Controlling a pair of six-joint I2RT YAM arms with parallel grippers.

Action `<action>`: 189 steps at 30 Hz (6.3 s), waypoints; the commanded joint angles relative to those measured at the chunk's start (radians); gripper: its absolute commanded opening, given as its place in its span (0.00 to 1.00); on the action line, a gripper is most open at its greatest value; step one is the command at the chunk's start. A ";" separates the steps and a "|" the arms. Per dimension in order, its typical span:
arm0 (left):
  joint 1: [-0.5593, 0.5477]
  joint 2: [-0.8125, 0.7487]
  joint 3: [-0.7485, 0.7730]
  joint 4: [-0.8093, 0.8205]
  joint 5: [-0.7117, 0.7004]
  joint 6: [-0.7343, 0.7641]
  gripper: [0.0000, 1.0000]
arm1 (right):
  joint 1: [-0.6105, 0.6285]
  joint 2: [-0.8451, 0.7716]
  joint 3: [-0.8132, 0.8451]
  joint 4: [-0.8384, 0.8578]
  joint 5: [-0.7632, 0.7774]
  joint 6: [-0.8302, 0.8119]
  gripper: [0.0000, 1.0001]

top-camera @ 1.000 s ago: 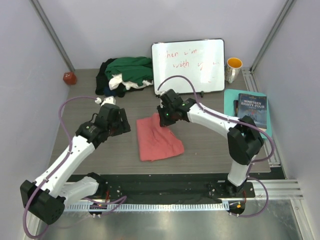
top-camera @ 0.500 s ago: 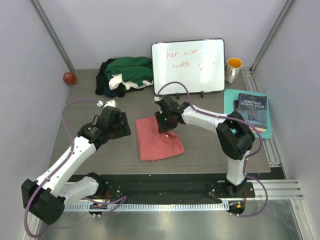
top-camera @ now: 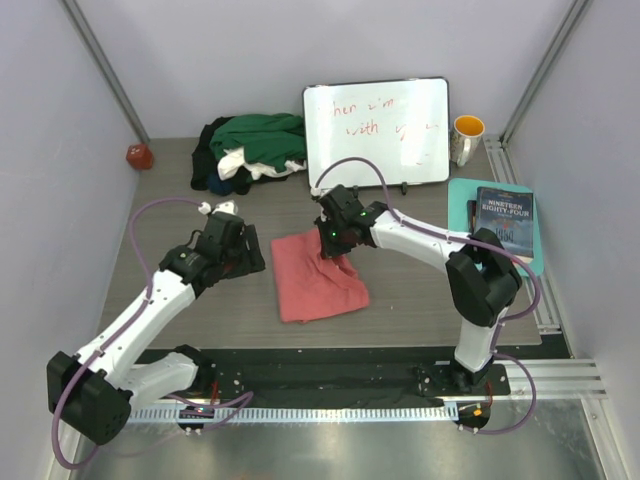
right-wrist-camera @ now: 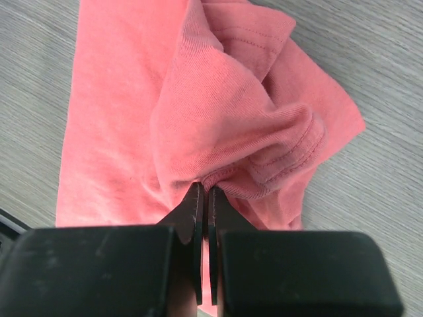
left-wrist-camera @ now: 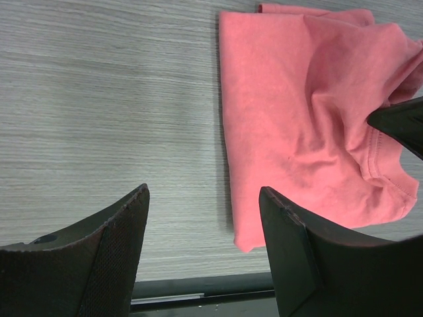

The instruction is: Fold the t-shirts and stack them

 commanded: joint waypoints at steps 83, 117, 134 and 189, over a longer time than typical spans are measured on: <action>0.013 0.075 0.069 0.082 -0.135 -0.081 0.69 | -0.196 -0.136 0.902 -0.397 -0.068 -0.145 0.01; 0.013 0.164 0.149 0.091 -0.137 -0.055 0.70 | -0.076 -0.443 -0.145 -0.176 -0.036 0.089 0.01; 0.014 0.273 0.175 0.147 -0.075 -0.024 0.70 | -0.033 -0.279 -0.109 -0.070 -0.142 0.124 0.01; 0.074 0.181 0.063 0.144 -0.026 -0.012 0.70 | -0.004 -0.101 -0.053 -0.059 0.010 -0.134 0.67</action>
